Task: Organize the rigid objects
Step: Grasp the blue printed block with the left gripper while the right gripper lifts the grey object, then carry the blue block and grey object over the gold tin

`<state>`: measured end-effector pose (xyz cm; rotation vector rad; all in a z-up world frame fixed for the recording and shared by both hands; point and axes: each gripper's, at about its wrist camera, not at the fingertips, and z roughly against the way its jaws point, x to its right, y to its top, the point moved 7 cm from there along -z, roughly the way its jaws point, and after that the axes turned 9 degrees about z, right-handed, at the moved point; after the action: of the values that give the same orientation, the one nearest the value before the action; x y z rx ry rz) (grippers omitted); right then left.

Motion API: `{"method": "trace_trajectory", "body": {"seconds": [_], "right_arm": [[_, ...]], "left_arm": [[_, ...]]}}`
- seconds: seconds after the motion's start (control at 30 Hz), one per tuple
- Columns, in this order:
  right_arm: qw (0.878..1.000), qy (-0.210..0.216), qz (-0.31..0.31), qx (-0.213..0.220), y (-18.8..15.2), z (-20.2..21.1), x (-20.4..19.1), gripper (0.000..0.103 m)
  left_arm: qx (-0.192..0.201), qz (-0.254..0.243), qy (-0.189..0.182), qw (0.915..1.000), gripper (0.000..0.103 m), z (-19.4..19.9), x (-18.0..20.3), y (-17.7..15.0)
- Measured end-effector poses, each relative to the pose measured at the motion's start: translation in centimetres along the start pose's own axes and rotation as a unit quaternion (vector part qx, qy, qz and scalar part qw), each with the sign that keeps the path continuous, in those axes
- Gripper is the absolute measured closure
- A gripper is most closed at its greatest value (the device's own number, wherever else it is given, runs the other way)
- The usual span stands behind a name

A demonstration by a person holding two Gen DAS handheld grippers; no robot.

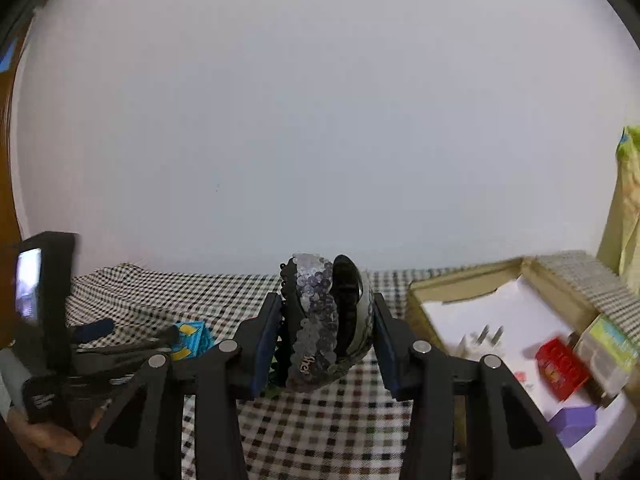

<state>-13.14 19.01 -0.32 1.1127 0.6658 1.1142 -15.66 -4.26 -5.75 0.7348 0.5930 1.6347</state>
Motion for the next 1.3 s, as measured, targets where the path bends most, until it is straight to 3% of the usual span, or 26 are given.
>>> {"method": "trace_trajectory", "body": {"seconds": [0.1,0.23,0.27,0.37,0.4,0.53,0.6,0.8,0.9,1.03,1.3], "right_arm": [[1.0,-0.001,-0.011,-0.004,0.1,-0.4,0.4,0.057],[1.0,-0.002,-0.015,-0.008,0.0,-0.7,0.7,0.057],[1.0,0.0,-0.017,-0.01,0.0,-0.8,0.7,0.057],[1.0,0.002,-0.017,-0.014,-0.3,-1.2,1.1,0.057],[1.0,0.002,-0.017,-0.014,-0.3,-1.3,1.1,0.057],[1.0,0.004,-0.024,-0.014,-0.6,-1.0,1.2,0.057],[0.999,0.01,-0.026,-0.015,-1.1,-1.2,1.2,0.057],[0.999,0.023,-0.023,-0.008,-1.5,-1.2,0.6,0.057],[1.0,0.019,-0.02,-0.004,-1.6,-1.1,0.6,0.057],[1.0,0.019,-0.02,-0.005,-1.7,-0.9,0.3,0.056],[1.0,0.017,-0.008,0.0,-1.7,0.0,-0.4,0.056]], "left_arm": [[-0.026,-0.007,0.023,0.9994,0.017,-1.5,0.7,-0.2],[-0.084,0.019,0.017,0.9961,0.027,-3.4,0.1,-1.0],[-0.084,0.023,0.014,0.9961,0.027,-3.4,-0.1,-0.9],[-0.078,0.02,0.015,0.9967,0.049,-2.7,-0.3,-0.9],[-0.075,0.02,0.013,0.9969,0.061,-2.4,-0.4,-0.9],[-0.073,0.048,-0.02,0.9959,0.062,-1.5,-1.3,-0.8],[-0.059,0.062,-0.015,0.9962,0.062,-0.6,-1.7,-0.9],[0.045,0.042,0.015,0.998,0.062,4.2,-1.5,-0.5],[0.073,0.027,0.023,0.9967,0.062,5.8,-1.0,-1.2],[0.09,0.019,0.026,0.9955,0.062,7.3,-0.2,-1.7],[0.11,0.013,0.031,0.9934,0.062,6.6,-0.7,-1.2]]}}
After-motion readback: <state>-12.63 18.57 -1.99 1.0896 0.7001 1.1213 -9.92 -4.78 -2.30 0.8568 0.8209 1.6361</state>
